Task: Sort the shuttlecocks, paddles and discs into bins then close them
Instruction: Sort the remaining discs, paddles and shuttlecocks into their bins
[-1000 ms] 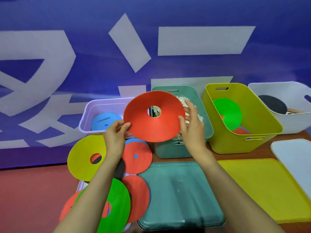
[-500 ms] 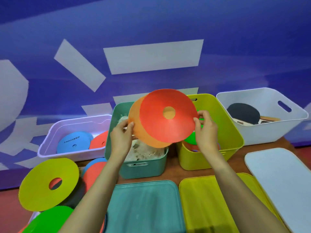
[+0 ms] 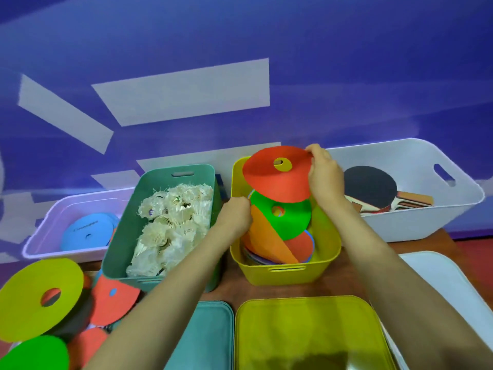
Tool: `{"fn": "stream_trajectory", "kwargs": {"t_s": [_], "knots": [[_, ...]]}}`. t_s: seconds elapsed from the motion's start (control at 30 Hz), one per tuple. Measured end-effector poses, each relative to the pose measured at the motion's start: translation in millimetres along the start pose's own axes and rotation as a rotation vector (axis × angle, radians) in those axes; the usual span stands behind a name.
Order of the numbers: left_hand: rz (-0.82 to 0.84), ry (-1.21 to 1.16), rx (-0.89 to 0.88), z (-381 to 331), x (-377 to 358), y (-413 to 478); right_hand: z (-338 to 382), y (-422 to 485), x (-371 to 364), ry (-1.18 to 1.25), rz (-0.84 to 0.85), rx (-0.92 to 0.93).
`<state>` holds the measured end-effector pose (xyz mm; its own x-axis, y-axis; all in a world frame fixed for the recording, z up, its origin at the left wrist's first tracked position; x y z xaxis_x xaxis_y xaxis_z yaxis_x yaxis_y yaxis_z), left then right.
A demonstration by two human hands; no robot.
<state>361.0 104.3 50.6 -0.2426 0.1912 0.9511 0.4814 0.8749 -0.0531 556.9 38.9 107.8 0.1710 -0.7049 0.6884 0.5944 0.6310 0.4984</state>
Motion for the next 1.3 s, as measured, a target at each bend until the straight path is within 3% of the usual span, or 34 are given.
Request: {"fn": "stream_trajectory", "kwargs": {"t_s": [0.2,0.33,0.43,0.67,0.8,1.0,1.13,1.3], "knots": [[0.146,0.186,-0.018,-20,-45,18,-28,15,-60,-0.16,0.331,0.057],[0.227,0.27,0.008,-18,-64,23,-29,19,-94,-0.243,0.448,0.144],[0.214,0.32,-0.023,-17,-70,30,-22,18,-115,-0.282,0.513,0.199],[0.16,0.298,-0.084,-16,-64,23,-26,-6,-128,-0.323,0.662,0.116],[0.029,0.149,-0.081,-11,-38,7,3,-27,-110,-0.252,0.611,0.184],[-0.355,-0.074,-0.068,28,32,-43,83,-81,-70,-0.059,0.592,0.312],[-0.472,-0.173,-0.031,102,59,-78,153,-124,-58,0.048,0.523,0.405],[-0.459,-0.209,0.077,231,75,-119,251,-190,-83,0.14,0.585,0.519]]}}
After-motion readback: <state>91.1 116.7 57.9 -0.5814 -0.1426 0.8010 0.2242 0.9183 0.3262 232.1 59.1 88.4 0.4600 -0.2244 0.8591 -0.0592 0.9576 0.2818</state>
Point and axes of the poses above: each hand's wrist, its own y-axis towards the middle knuckle, its own x-axis out of the back of the hand, z = x × y, the point moved 7 cm from there along y, towards the middle knuckle, and after that the axes turned 8 degrees about -z, right-handed, at the moved point
